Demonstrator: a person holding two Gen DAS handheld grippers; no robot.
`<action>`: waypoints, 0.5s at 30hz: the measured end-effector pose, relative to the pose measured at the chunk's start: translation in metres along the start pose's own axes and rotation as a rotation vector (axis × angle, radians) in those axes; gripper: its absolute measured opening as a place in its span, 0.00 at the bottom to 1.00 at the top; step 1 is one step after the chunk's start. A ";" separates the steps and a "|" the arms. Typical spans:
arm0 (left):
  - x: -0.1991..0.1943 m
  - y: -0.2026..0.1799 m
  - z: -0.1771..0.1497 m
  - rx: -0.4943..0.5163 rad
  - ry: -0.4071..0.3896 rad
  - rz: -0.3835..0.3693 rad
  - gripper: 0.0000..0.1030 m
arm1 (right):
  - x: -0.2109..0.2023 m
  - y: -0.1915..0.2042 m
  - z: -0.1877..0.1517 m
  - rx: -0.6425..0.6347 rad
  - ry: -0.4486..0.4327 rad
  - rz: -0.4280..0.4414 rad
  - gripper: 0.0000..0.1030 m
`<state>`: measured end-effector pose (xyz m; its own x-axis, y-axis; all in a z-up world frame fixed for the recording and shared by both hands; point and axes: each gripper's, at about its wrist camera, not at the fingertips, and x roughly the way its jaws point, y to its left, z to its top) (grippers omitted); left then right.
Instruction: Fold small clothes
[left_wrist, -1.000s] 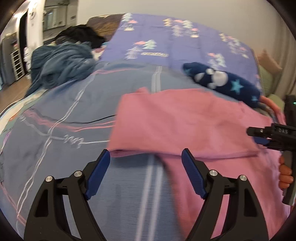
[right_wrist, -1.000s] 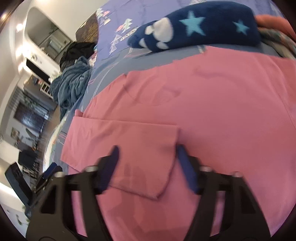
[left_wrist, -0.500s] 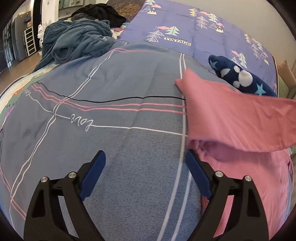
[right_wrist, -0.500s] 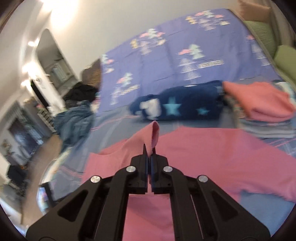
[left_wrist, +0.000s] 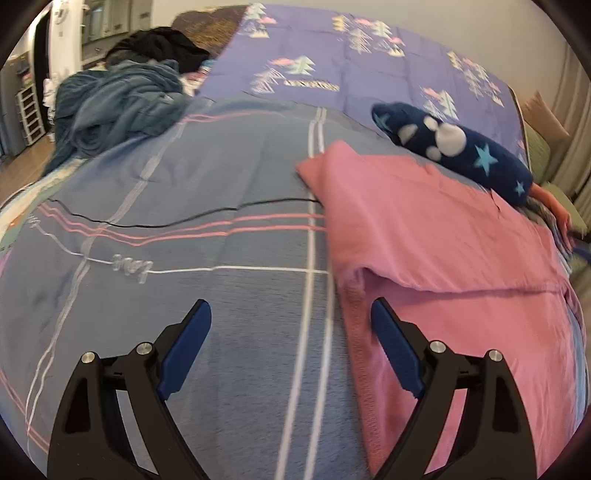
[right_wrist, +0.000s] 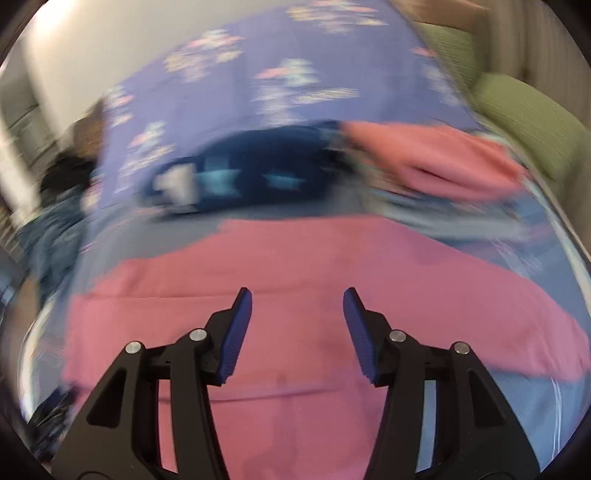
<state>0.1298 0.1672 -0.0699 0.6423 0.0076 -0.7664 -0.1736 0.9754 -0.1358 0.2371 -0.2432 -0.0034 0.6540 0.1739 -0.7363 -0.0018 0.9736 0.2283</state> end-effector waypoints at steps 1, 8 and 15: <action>0.003 -0.002 0.001 0.000 0.012 -0.022 0.86 | 0.000 0.015 0.004 -0.039 0.018 0.069 0.64; 0.011 0.004 0.011 -0.044 0.004 -0.098 0.38 | 0.068 0.195 0.028 -0.442 0.315 0.483 0.80; 0.003 0.008 0.003 -0.080 -0.054 -0.175 0.29 | 0.169 0.298 0.016 -0.606 0.675 0.581 0.81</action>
<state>0.1324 0.1759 -0.0720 0.7067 -0.1463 -0.6923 -0.1131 0.9424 -0.3146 0.3595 0.0735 -0.0499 -0.1201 0.4983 -0.8586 -0.6733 0.5947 0.4393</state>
